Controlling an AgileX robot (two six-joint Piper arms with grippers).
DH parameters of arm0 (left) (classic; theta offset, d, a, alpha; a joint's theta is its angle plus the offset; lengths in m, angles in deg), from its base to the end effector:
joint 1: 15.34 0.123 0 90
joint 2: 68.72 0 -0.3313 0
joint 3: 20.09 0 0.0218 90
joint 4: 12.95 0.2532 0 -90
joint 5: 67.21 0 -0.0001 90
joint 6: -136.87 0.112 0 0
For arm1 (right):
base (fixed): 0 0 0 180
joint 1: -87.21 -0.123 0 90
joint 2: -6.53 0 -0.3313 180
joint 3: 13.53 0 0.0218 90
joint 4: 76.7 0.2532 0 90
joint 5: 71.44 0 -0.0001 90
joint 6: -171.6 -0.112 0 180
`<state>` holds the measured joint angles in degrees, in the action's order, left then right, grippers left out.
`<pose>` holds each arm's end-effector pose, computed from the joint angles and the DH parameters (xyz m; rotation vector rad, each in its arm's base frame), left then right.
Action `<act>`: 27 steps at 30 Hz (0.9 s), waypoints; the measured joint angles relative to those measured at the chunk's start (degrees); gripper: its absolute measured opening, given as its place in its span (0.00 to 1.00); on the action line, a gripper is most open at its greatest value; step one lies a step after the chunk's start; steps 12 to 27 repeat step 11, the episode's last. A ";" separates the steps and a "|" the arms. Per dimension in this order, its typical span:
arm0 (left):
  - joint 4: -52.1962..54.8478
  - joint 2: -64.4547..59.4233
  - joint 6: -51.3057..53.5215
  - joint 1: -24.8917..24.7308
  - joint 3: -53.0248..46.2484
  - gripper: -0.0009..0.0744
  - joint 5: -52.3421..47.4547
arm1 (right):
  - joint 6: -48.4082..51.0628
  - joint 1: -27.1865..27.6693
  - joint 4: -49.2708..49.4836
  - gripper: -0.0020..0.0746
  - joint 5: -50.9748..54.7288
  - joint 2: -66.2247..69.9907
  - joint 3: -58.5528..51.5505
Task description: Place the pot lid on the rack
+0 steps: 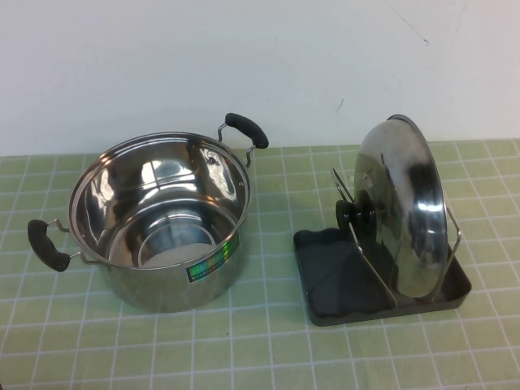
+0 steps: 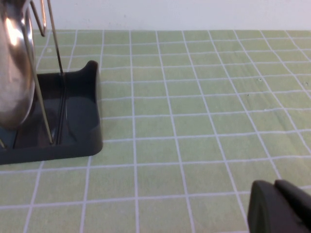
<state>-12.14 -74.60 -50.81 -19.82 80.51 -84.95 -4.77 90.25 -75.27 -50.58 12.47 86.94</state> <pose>0.0300 -0.0019 0.1742 -0.0412 1.7997 -0.1382 0.0286 -0.0005 0.1674 0.0059 1.8561 -0.0565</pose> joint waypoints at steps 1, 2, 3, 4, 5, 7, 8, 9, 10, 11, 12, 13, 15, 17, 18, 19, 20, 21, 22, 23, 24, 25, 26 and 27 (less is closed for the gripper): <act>0.00 0.00 0.00 0.00 0.00 0.01 0.00 | 0.00 0.00 0.00 0.02 0.00 0.00 0.00; 0.00 0.00 0.13 0.00 0.00 0.01 0.00 | 0.00 0.00 0.00 0.02 0.00 0.00 0.00; 0.00 0.00 0.13 0.00 0.00 0.01 0.00 | 0.00 0.00 0.00 0.02 0.00 0.00 0.00; 0.00 0.00 0.13 0.00 0.00 0.01 0.00 | 0.04 0.00 0.00 0.02 0.00 0.00 0.00; 0.00 0.00 0.13 0.00 0.00 0.01 0.00 | 0.04 0.00 0.00 0.02 0.00 0.00 0.00; 0.00 0.00 0.13 0.00 0.00 0.01 0.00 | 0.13 0.00 0.00 0.02 0.00 0.00 0.00; 0.00 0.00 0.13 0.00 0.00 0.01 0.00 | 0.17 0.00 0.00 0.02 0.00 0.00 0.00; 0.00 0.00 0.13 0.00 0.00 0.01 0.00 | 0.26 0.00 0.00 0.02 0.00 0.00 0.00; 0.00 0.00 0.13 0.00 0.00 0.01 0.00 | 0.39 0.00 0.00 0.02 0.00 0.00 0.00; 0.00 0.00 0.13 0.00 0.00 0.01 0.00 | 0.38 0.00 0.00 0.02 0.00 0.00 0.00; 0.00 0.00 0.13 0.00 0.00 0.01 0.00 | 0.38 0.00 0.00 0.02 0.00 0.00 0.00; 0.00 0.00 0.13 0.00 0.00 0.01 0.00 | 0.38 0.00 0.00 0.02 0.00 0.00 0.00; 0.00 0.00 0.13 0.00 0.00 0.01 0.00 | 0.38 0.00 0.00 0.02 0.00 0.00 0.00; 0.00 0.00 0.13 0.00 0.00 0.01 0.00 | 0.38 0.00 0.00 0.02 0.00 0.00 0.00; 0.00 0.00 0.13 0.00 0.00 0.01 0.00 | 0.38 0.00 0.00 0.02 0.00 0.00 0.00; 0.00 0.00 0.13 0.00 0.00 0.01 0.00 | 0.38 0.00 0.00 0.02 0.00 0.00 0.00; 0.00 0.00 0.13 0.00 0.00 0.01 0.00 | 0.38 0.00 0.00 0.02 0.00 0.00 0.00; 0.00 0.00 0.13 0.00 0.00 0.01 0.00 | 0.38 0.00 0.00 0.02 0.00 0.00 0.00; 0.00 0.00 0.13 0.00 0.00 0.01 0.00 | 0.38 0.00 0.00 0.02 0.00 0.00 0.00; 0.00 0.00 0.13 0.00 0.00 0.01 0.00 | 0.38 0.00 0.00 0.02 0.00 0.00 0.00; 0.00 0.00 0.13 0.00 0.00 0.01 0.00 | 0.38 0.00 0.00 0.02 0.00 0.00 0.00; 0.00 0.00 0.13 0.00 0.00 0.01 0.00 | 0.38 0.00 0.00 0.02 0.00 0.00 0.00; 0.00 0.00 0.13 0.00 0.00 0.01 0.00 | 0.38 0.00 0.00 0.02 0.00 0.00 0.00; 0.00 0.00 0.13 0.00 0.00 0.01 0.00 | 0.38 0.00 0.00 0.02 0.00 0.00 0.00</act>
